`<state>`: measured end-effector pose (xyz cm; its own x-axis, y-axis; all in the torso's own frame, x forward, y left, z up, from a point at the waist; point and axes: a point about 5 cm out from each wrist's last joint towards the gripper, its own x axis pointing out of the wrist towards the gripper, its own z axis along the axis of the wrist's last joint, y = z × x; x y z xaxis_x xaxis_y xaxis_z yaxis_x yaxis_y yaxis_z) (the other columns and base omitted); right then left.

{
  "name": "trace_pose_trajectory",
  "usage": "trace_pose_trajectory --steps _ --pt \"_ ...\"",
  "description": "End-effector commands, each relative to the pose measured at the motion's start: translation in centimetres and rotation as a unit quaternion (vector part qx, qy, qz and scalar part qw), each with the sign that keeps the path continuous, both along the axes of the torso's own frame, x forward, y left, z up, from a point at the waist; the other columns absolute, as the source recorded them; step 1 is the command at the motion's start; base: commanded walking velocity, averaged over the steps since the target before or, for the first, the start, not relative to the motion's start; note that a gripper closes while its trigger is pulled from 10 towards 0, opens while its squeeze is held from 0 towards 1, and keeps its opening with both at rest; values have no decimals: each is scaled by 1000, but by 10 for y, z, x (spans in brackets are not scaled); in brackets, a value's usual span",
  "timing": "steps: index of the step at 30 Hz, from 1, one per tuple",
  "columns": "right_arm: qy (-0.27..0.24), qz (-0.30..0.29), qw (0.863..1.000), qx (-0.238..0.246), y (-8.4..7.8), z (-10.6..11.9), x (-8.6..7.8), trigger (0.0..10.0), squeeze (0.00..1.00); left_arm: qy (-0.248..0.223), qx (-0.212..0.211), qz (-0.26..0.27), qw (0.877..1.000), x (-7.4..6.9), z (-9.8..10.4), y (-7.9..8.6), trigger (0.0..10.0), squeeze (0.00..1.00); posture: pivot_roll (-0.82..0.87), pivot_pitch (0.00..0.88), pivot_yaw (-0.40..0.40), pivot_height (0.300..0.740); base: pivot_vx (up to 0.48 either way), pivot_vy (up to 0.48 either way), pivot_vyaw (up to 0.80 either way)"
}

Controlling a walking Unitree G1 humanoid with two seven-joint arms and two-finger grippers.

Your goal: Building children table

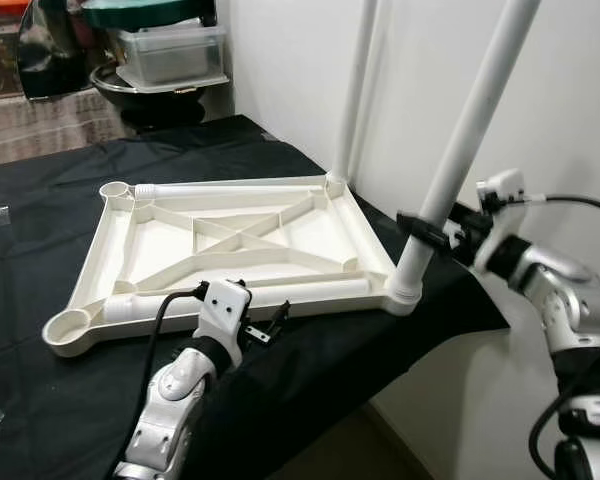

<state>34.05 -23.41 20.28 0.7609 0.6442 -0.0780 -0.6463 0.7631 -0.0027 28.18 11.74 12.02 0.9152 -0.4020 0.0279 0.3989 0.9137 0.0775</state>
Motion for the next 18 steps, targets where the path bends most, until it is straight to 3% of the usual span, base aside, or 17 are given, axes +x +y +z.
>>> trace_pose_trajectory --steps 1,2,3,4,7,9,11,12,14,15,16,17,18 --pt "5 31 999 3 8 -4 -1 4706 0 -2 3 -2 1000 -2 0 0 10000 0 51 0 -68 740 0 0 0" --pt "10 -8 1000 0 3 -7 5 0 0 -1 4 -2 1000 -2 -1 0 10000 0 49 0 -66 740 0 0 0" --pt "6 -53 999 -1 -3 -8 12 0 0 0 3 -2 1000 -3 -1 -1 10000 0 45 0 -66 740 0 0 0" --pt "6 -53 999 -1 -3 -8 12 0 0 0 3 -2 1000 -3 -1 -1 10000 0 45 0 -66 740 0 0 0" --pt "23 -205 978 15 -6 -14 27 0 0 1 3 -2 1000 -3 -2 -1 10000 0 41 0 -70 740 0 0 0" --pt "27 -229 973 19 -5 -16 28 0 0 1 3 -1 1000 -2 -2 -1 10000 0 41 0 -70 740 0 0 0" --pt "61 -331 941 45 -2 -30 30 0 0 1 2 1 1000 -1 -2 -1 10000 0 35 0 -67 740 0 0 0" --pt "61 -331 941 45 -2 -30 30 0 0 1 2 1 1000 -1 -2 -1 10000 0 35 0 -67 740 0 0 0" --pt "113 -447 886 46 13 -59 19 0 0 0 2 0 1000 -1 -2 -2 10000 0 31 0 -67 740 0 0 0" --pt "113 -447 886 46 13 -59 19 0 0 0 2 0 1000 -1 -2 -2 10000 0 31 0 -67 740 0 0 0" --pt "157 -490 856 55 38 -78 10 0 0 1 2 0 1000 -1 -2 -3 10000 0 34 0 -65 740 0 0 0" --pt "174 -504 844 53 47 -81 9 0 0 1 2 0 1000 -1 -2 -3 10000 0 33 0 -67 740 0 0 0" --pt "174 -504 844 53 47 -81 9 0 0 1 2 0 1000 -1 -2 -3 10000 0 33 0 -67 740 0 0 0"
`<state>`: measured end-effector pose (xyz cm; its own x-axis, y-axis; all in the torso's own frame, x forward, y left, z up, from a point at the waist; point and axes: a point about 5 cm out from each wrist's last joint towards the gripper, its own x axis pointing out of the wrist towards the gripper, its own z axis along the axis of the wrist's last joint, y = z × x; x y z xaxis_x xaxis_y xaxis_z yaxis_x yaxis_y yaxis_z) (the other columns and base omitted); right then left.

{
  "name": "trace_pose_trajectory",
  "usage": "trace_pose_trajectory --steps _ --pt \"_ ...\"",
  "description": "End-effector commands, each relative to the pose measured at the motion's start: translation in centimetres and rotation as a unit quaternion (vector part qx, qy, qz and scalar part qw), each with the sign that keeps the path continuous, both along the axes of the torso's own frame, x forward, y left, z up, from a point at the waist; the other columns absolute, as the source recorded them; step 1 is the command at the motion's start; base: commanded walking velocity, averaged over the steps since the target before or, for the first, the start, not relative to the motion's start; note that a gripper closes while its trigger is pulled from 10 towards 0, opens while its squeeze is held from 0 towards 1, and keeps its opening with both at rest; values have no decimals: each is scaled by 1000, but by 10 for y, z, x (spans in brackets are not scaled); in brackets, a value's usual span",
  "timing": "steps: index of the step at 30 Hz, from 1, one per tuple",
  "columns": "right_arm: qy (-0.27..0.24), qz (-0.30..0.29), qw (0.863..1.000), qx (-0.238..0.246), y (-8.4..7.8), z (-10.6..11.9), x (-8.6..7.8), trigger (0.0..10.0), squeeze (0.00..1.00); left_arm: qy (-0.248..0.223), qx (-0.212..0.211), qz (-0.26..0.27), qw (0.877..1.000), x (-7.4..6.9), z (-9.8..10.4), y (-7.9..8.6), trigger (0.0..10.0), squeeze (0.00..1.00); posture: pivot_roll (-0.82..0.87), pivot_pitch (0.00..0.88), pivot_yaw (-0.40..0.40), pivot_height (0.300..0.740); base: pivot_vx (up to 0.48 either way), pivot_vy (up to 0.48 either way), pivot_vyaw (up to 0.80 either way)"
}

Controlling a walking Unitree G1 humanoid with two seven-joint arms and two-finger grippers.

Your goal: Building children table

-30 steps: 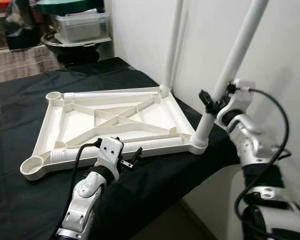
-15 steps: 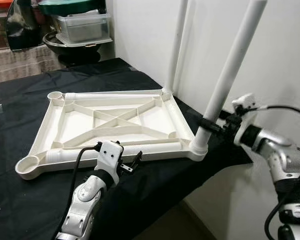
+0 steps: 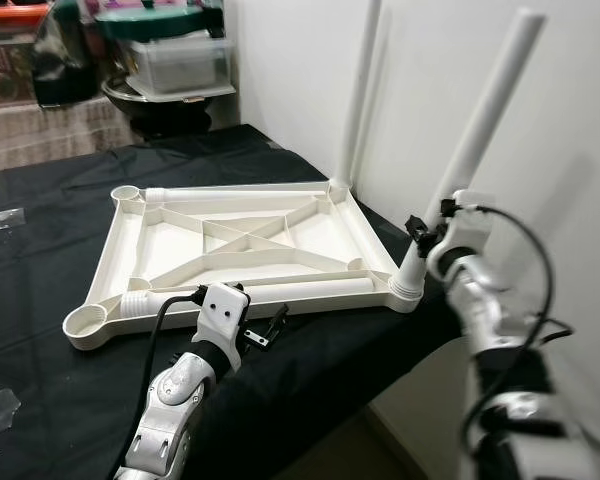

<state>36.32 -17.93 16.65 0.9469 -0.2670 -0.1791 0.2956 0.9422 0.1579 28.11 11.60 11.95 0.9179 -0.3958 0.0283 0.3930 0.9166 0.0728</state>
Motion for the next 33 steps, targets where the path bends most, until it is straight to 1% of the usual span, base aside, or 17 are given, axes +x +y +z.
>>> trace_pose_trajectory --steps 1,2,3,6,7,12,13,16,18,21,25,26,27,28,29,30,33 --pt "116 -40 992 39 -3 -46 -14 0 0 0 4 -3 1000 0 -1 -2 10000 0 33 0 -68 740 0 0 0" --pt "116 -40 992 39 -3 -46 -14 0 0 0 4 -3 1000 0 -1 -2 10000 0 33 0 -68 740 0 0 0" --pt "112 -19 993 42 7 -43 -9 10000 0 0 4 -2 1000 0 -2 -2 10000 0 32 0 -69 740 0 0 0" --pt "68 5 996 49 21 -27 0 10000 0 0 4 -1 1000 0 -2 -2 10000 0 30 0 -70 740 0 0 0" --pt "44 24 997 54 25 -18 4 10000 1000 0 4 0 1000 0 -2 -2 10000 0 34 0 -77 740 0 0 0" --pt "6 77 994 73 26 -2 11 10000 1000 -1 2 2 1000 0 -1 -1 10000 0 35 0 -81 740 0 0 0" --pt "-22 108 990 92 26 7 13 10000 0 -1 2 3 1000 0 -1 -1 10000 0 35 0 -81 740 0 0 0" --pt "-92 265 951 126 20 29 5 10000 0 0 2 5 1000 0 -2 0 10000 0 24 0 -77 740 0 0 0" --pt "-100 304 940 119 15 31 -1 10000 0 0 2 5 1000 0 -2 0 10000 0 24 0 -77 740 0 0 0" --pt "-99 322 936 105 9 32 -4 10000 0 -1 2 5 1000 0 -2 -1 10000 0 28 0 -79 740 0 0 0" --pt "-93 338 931 99 22 35 -8 10000 0 -2 2 7 1000 1 -1 0 10000 0 24 0 -73 740 0 0 0" --pt "-86 340 931 102 36 32 -9 10000 0 -2 2 6 1000 1 -1 -1 10000 0 24 0 -73 740 0 0 0" --pt "-86 340 931 102 36 32 -9 10000 0 -2 2 6 1000 1 -1 -1 10000 0 24 0 -73 740 0 0 0" --pt "-66 362 922 122 86 24 -14 10000 0 -1 2 3 1000 0 -1 -3 10000 0 31 0 -69 740 0 0 0" --pt "-61 375 917 123 105 22 -18 10000 0 -1 3 3 1000 1 -1 -3 10000 0 32 0 -69 740 0 0 0" --pt "-61 375 917 123 105 22 -18 10000 0 -1 3 3 1000 1 -1 -3 10000 0 32 0 -69 740 0 0 0" --pt "-42 425 896 120 152 15 -24 10000 0 -3 5 8 1000 0 -1 1 10000 0 46 0 -81 740 0 0 0"
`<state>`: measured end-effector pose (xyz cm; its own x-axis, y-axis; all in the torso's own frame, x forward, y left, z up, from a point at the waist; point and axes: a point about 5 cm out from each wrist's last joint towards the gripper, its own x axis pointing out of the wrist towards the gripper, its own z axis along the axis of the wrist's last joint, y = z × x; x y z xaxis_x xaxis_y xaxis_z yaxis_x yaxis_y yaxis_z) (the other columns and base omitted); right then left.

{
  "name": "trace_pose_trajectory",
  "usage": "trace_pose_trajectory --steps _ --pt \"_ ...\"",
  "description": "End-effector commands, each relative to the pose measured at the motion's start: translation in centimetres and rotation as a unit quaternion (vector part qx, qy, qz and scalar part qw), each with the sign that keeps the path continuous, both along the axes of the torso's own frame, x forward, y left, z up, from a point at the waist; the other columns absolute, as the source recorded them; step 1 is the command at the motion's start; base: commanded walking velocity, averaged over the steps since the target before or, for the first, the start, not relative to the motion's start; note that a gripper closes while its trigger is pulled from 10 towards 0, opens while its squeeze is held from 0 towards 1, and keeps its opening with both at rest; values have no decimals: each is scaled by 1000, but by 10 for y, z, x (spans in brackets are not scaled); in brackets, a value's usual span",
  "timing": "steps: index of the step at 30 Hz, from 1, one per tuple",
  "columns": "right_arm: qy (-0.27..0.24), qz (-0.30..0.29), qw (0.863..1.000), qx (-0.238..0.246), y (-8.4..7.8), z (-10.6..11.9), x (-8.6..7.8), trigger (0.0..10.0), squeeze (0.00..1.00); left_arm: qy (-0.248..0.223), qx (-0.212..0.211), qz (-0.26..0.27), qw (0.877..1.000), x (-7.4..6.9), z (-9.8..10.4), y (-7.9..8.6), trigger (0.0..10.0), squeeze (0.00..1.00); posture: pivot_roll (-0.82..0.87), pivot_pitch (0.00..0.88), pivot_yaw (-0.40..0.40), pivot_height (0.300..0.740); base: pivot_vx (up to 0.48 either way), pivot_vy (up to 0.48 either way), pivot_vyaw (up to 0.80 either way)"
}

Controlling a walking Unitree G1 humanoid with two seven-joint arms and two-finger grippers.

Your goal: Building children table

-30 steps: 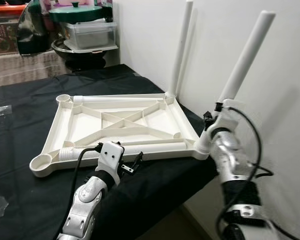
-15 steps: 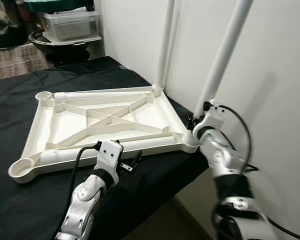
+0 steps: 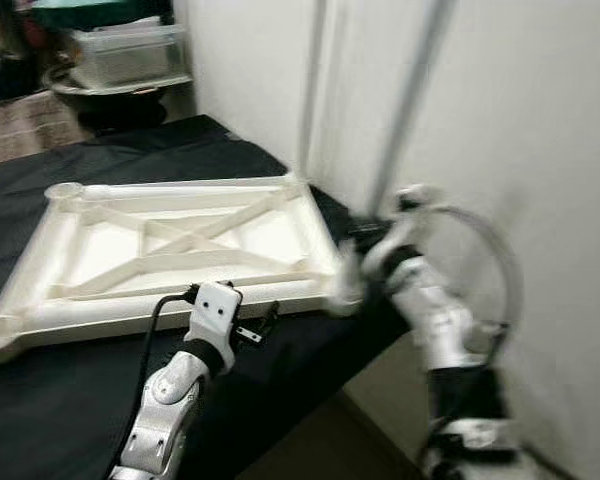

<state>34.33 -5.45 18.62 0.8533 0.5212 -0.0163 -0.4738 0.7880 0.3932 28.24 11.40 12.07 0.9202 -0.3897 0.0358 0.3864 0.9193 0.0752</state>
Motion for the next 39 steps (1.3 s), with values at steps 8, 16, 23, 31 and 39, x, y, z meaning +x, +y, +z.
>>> trace_pose_trajectory --steps 8,16,23,31,39 --pt "-5 66 997 -33 43 6 4 10000 0 0 7 33 999 -3 -2 15 10000 0 76 0 -117 740 0 0 0" --pt "-18 14 998 -57 5 5 22 10000 0 11 6 66 998 -16 -7 35 10000 0 88 0 -121 740 0 0 0" --pt "-48 15 997 -54 -25 11 26 9569 0 16 22 95 995 -25 -9 58 10000 0 88 0 -108 740 0 0 0" --pt "-36 -15 996 -74 -41 5 27 0 0 22 25 103 994 -33 -12 61 10000 0 98 0 -108 740 0 0 0" --pt "119 -333 922 -160 -78 -35 29 0 0 24 22 102 994 -34 -11 56 10000 0 114 0 -123 740 0 0 0"
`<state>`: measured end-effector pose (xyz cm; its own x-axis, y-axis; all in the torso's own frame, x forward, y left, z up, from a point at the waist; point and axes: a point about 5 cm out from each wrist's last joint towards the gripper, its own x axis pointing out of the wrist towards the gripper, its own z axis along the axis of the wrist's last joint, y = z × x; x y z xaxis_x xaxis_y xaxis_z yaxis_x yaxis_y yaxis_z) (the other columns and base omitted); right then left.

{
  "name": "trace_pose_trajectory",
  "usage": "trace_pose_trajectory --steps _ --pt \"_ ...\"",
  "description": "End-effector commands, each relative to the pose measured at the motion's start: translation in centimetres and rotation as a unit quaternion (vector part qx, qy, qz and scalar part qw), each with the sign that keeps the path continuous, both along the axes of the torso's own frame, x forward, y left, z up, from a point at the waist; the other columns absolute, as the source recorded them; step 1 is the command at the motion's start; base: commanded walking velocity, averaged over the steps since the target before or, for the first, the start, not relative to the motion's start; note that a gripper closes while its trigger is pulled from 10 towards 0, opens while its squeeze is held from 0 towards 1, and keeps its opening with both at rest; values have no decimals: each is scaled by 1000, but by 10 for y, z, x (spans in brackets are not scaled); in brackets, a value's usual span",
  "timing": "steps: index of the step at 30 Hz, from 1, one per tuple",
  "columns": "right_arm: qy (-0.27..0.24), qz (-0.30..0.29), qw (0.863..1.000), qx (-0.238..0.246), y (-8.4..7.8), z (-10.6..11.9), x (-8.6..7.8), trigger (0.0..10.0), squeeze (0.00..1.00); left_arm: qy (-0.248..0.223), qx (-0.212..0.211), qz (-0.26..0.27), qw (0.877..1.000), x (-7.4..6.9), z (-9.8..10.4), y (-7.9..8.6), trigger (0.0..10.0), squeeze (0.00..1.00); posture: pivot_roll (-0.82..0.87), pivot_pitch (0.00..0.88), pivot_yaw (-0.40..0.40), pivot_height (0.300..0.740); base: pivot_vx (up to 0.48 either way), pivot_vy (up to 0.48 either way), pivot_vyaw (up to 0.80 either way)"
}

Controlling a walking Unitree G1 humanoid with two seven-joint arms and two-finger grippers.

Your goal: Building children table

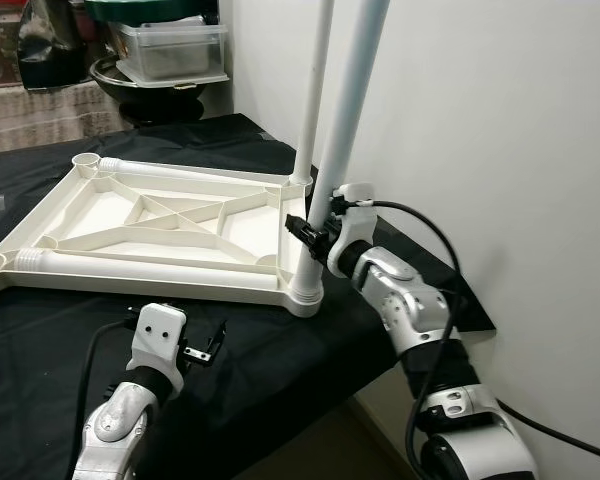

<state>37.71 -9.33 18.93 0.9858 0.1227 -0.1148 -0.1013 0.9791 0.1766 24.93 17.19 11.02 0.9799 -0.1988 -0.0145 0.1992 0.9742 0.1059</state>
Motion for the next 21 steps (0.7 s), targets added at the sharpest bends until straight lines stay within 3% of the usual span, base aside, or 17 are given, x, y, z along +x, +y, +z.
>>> trace_pose_trajectory --steps 1,3,5,8,9,13,14,16,17,19,20,21 --pt "110 -207 972 -28 -47 -44 -8 0 0 3 -2 2 1000 -1 0 -2 10000 0 117 0 -124 740 0 0 0" --pt "142 -263 954 -20 -51 -56 -14 0 0 1 -4 3 1000 0 2 -4 10000 0 123 0 -127 740 0 0 0" --pt "145 -272 951 -22 -50 -57 -15 0 0 0 -5 3 1000 0 2 -6 10000 0 123 0 -127 740 0 0 0" --pt "136 -250 959 -8 -39 -52 -13 0 0 0 -9 -2 1000 0 2 -11 10000 0 122 0 -131 740 0 0 0" --pt "139 -211 968 1 -28 -51 -11 10000 0 1 -11 -5 1000 0 1 -14 10000 0 118 0 -131 740 0 0 0" --pt "108 -148 982 45 -15 -42 -8 10000 20 3 -12 -11 1000 -1 -1 -18 10000 0 110 0 -131 740 0 0 0" --pt "90 -118 987 67 -10 -36 -7 10000 1000 4 -13 -12 1000 0 -1 -19 10000 0 103 0 -128 740 0 0 0" --pt "70 -85 991 78 -7 -29 -6 10000 1000 4 -13 -13 1000 1 -1 -20 10000 0 98 0 -124 740 0 0 0" --pt "55 -25 993 100 -2 -21 -5 10000 0 3 -15 -15 1000 2 0 -21 10000 0 95 0 -123 740 0 0 0" --pt "24 57 990 125 3 -6 -5 10000 0 2 -16 -18 1000 3 1 -23 10000 0 89 0 -118 740 0 0 0" --pt "24 57 990 125 3 -6 -5 10000 0 2 -16 -18 1000 3 1 -23 10000 0 89 0 -118 740 0 0 0" --pt "-8 133 982 133 1 6 -10 10000 0 2 -16 -20 1000 4 1 -24 10000 0 88 0 -118 740 0 0 0"
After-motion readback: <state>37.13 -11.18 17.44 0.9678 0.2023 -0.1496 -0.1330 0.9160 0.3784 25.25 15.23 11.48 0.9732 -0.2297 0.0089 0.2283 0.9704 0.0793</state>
